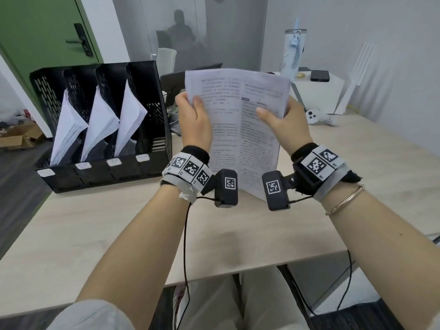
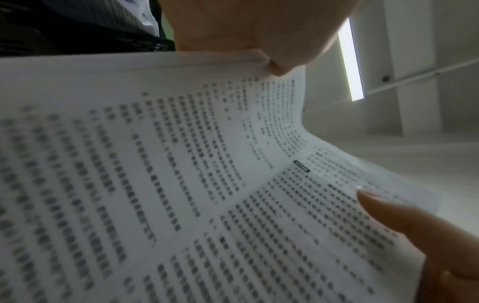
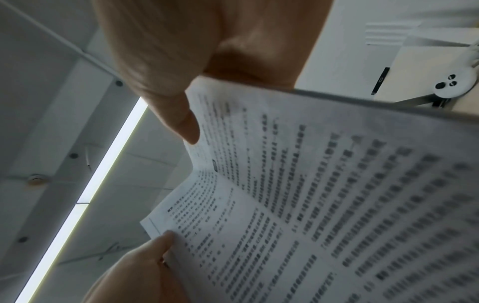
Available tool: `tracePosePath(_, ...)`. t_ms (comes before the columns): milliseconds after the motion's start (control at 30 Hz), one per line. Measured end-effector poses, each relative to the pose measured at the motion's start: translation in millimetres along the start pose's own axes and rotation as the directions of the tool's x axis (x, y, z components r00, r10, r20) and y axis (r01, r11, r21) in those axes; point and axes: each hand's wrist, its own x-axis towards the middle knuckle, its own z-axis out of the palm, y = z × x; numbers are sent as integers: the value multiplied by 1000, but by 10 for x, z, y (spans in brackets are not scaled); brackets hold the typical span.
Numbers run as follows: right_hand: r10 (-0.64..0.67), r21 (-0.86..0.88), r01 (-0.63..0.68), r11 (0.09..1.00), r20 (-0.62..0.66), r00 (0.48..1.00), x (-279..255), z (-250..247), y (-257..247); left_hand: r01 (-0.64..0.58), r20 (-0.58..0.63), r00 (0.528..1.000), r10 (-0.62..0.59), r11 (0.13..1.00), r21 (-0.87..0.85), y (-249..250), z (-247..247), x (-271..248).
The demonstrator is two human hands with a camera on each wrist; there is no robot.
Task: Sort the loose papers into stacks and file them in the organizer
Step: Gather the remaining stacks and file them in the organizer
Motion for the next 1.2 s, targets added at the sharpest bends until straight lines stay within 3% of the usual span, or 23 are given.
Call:
tracePosePath(200, 9, 88, -7, 996, -22, 1000, 9, 0, -59, -21, -9, 1000, 21, 999, 28, 66, -46, 90)
tracePosePath(300, -16, 67, 14, 998, 29, 999, 12, 9, -76, 6, 69, 998, -8, 999, 34, 53, -46, 41)
tracePosePath(567, 182, 17, -185, 983, 104, 978, -221, -38, 324, 94, 169, 980, -106, 992, 80, -123, -43, -158)
tracePosePath(633, 196, 10, -197, 980, 74, 978, -256, -66, 385, 115, 157, 979, -129, 989, 94, -133, -40, -222)
tracePosePath(800, 159, 83, -161, 983, 30, 987, -194, -70, 285, 44, 72, 996, -45, 999, 7, -5, -36, -246)
tracePosePath(933, 226, -40, -222, 974, 186, 956, -274, -15, 383, 114, 124, 985, -116, 993, 22, -126, -12, -312)
tracePosePath(1000, 257, -41, -254, 966, 164, 952, -334, -19, 455, 168, 149, 975, -164, 986, -14, -212, -27, -356)
tracePosePath(1100, 247, 7, -249, 969, 81, 966, -349, -69, 497, 154, 81, 986, -147, 984, -89, -232, -55, -395)
tracePosePath(1200, 233, -10, -233, 972, 110, 966, -337, -110, 505, 174, 122, 979, -162, 980, -99, -256, -47, -424)
